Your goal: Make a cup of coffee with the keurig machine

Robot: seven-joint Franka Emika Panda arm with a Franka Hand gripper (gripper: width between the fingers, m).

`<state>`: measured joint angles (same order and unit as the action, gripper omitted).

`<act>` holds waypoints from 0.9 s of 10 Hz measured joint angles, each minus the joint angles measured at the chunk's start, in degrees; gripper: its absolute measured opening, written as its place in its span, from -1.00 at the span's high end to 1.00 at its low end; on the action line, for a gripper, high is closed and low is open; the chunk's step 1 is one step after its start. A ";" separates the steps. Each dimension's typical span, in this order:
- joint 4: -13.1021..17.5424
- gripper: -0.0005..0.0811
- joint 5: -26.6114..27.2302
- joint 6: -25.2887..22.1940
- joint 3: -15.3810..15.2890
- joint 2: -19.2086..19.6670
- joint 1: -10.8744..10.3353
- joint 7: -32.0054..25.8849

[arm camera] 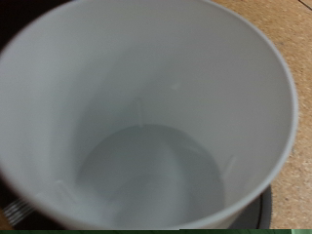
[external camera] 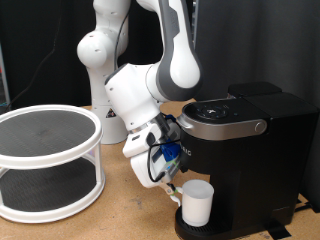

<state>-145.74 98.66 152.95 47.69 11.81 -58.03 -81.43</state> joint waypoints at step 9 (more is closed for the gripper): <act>-13.97 -0.98 -30.98 7.57 -0.82 -27.42 9.21 13.07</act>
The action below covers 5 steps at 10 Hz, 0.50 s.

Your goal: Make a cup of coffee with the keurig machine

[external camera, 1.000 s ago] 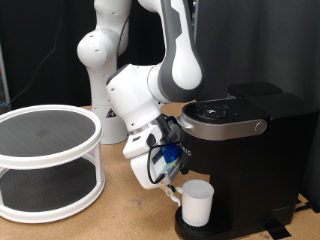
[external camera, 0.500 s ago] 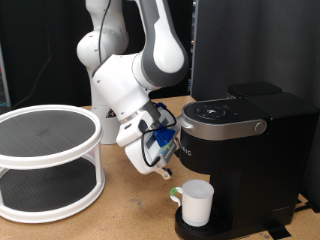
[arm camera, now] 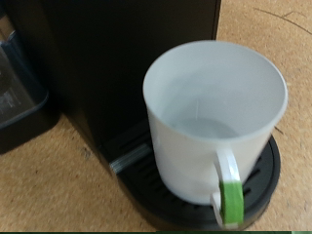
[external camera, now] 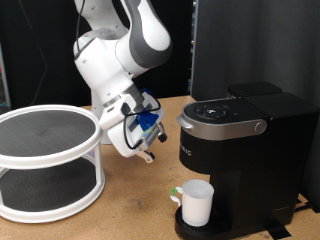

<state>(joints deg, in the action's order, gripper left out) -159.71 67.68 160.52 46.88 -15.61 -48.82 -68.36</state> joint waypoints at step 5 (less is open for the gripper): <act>-1.24 -0.98 -9.98 -3.52 -2.89 -3.94 5.58 7.14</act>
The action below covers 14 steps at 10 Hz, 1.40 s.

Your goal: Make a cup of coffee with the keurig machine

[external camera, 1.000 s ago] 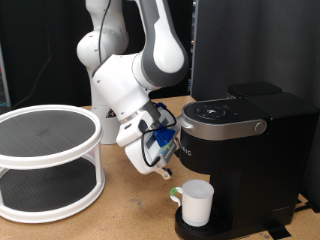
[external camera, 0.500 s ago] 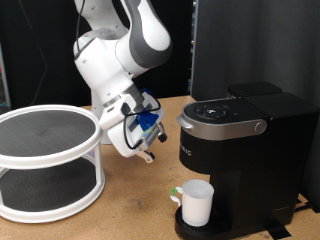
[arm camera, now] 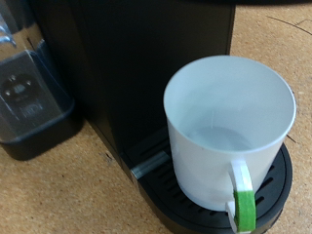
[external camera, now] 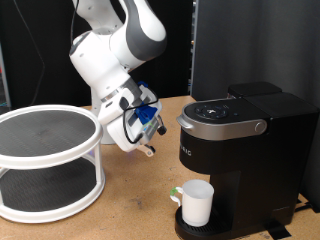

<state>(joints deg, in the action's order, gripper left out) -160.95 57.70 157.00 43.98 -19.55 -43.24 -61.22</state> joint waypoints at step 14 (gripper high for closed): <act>0.20 -0.98 -23.26 -20.64 -17.39 -25.90 24.22 28.44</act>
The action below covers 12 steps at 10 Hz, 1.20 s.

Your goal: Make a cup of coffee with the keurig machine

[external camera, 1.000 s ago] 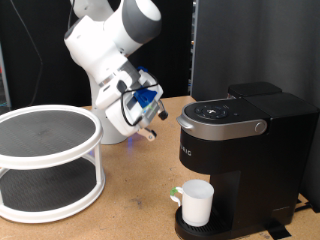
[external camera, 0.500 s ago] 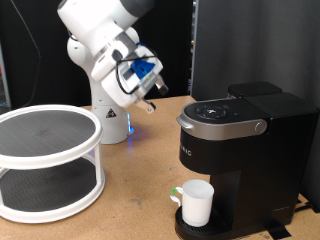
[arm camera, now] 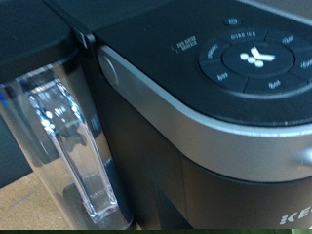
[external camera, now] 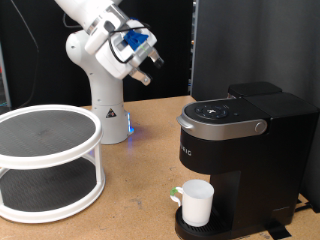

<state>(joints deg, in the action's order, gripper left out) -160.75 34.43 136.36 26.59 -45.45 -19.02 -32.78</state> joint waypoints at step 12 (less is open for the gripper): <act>11.72 -0.98 -10.48 -12.95 -9.24 6.11 2.33 9.50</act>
<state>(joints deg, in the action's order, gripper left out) -149.03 23.95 123.41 17.35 -39.35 -16.69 -23.28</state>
